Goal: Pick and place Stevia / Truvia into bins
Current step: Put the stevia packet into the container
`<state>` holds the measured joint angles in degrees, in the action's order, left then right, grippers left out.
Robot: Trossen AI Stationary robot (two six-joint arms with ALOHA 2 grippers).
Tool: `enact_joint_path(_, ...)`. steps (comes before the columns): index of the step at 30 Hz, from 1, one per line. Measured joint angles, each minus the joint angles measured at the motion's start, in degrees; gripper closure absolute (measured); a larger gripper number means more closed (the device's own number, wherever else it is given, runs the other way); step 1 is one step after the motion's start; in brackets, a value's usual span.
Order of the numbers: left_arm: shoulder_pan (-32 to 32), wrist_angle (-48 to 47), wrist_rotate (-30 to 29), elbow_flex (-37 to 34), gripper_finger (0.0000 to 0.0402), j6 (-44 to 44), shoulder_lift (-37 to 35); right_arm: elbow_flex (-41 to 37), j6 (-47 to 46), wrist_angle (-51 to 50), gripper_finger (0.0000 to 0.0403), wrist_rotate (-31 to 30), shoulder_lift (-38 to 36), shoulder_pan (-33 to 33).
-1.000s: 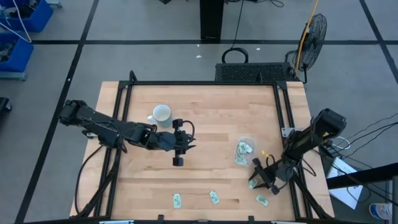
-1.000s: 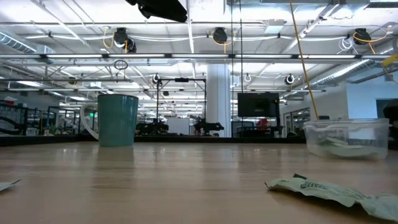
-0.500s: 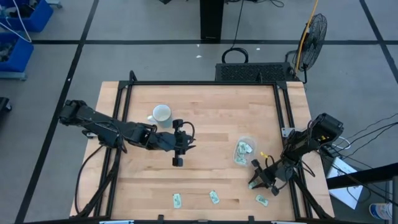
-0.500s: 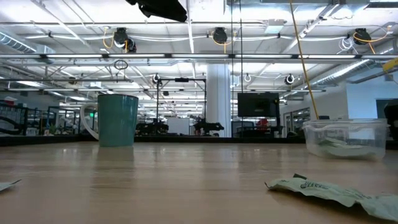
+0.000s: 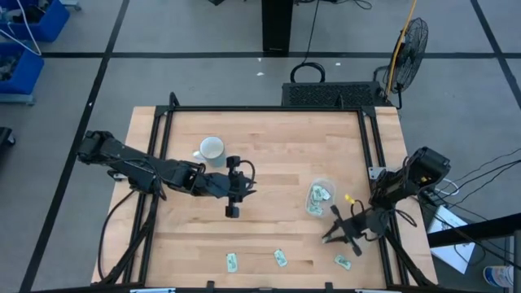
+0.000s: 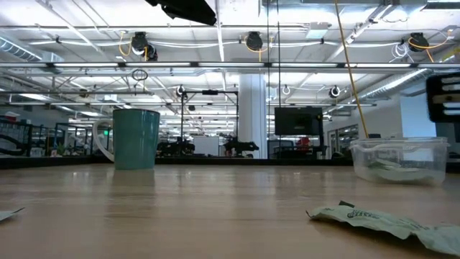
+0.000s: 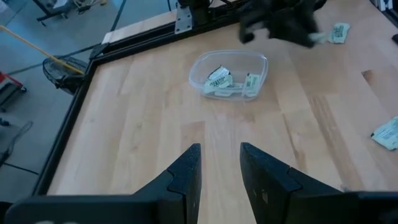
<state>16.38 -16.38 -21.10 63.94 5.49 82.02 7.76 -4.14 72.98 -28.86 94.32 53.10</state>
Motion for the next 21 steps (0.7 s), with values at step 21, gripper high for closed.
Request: enact_joint_path(21,0.0,0.35,0.0,0.0,0.0284,1.36,0.0,-0.1,15.3,-15.04,0.0332,-18.47,-17.05,-17.33)
